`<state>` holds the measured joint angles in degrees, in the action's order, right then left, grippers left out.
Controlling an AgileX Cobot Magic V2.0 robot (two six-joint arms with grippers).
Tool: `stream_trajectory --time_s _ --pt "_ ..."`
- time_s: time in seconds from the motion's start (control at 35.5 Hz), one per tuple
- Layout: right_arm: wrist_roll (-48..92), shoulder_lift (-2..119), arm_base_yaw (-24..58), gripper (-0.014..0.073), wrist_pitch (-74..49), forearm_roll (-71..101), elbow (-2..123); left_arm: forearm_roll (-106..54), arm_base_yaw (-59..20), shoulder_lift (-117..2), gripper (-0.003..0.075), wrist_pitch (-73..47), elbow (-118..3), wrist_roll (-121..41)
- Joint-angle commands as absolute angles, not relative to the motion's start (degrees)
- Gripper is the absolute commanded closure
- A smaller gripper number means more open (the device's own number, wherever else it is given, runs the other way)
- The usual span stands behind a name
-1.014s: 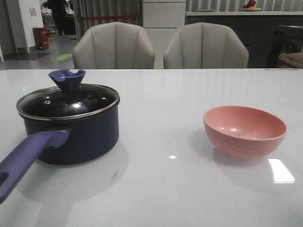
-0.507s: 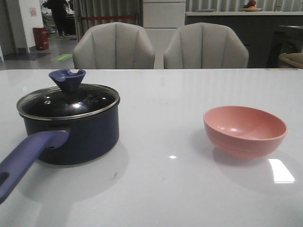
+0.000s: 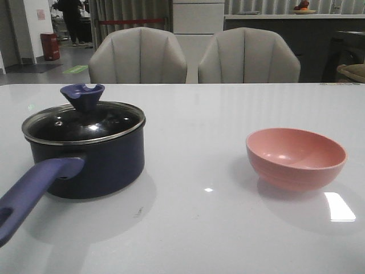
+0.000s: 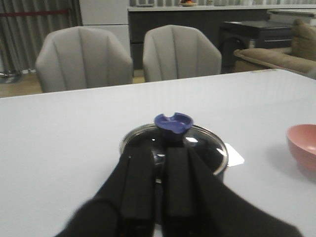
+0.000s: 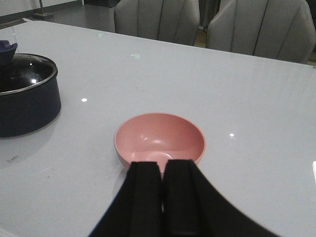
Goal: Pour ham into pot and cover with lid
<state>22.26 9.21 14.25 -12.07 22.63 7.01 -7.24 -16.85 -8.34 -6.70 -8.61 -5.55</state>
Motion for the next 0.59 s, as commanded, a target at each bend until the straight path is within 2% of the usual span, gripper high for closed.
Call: stream_trajectory --time_s 0.0,0.2,0.56 --pt "22.36 9.67 14.36 0.0447 -7.92 23.11 8.45 -7.01 -12.53 -7.72 0.0587 2.14 -7.65 -3.24" --pt "22.36 9.67 14.36 0.0447 -7.92 23.11 8.45 -3.81 -6.21 -3.68 0.0587 5.93 -2.26 0.00" --pt "22.36 9.67 14.36 0.0447 -7.92 23.11 8.45 -3.19 -4.25 -0.42 0.0587 5.82 1.48 0.70"
